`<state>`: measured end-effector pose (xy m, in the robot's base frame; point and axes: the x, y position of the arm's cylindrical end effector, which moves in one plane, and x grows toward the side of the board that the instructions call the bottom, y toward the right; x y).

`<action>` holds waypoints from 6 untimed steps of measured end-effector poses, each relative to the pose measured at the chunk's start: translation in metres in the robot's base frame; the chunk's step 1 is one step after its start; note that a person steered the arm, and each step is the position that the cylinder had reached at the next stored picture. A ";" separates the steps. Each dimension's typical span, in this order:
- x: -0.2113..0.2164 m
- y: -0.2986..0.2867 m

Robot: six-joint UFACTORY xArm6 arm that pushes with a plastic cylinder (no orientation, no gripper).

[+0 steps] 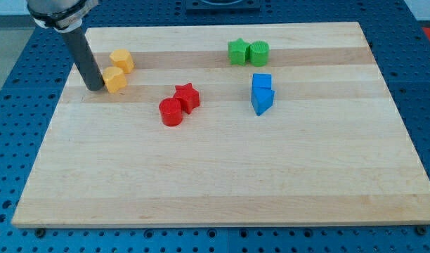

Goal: Slide the yellow hexagon slightly right

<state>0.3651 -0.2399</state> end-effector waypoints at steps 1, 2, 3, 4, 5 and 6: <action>-0.001 -0.016; -0.017 -0.045; -0.051 -0.018; -0.067 0.037; -0.066 0.032; -0.033 0.008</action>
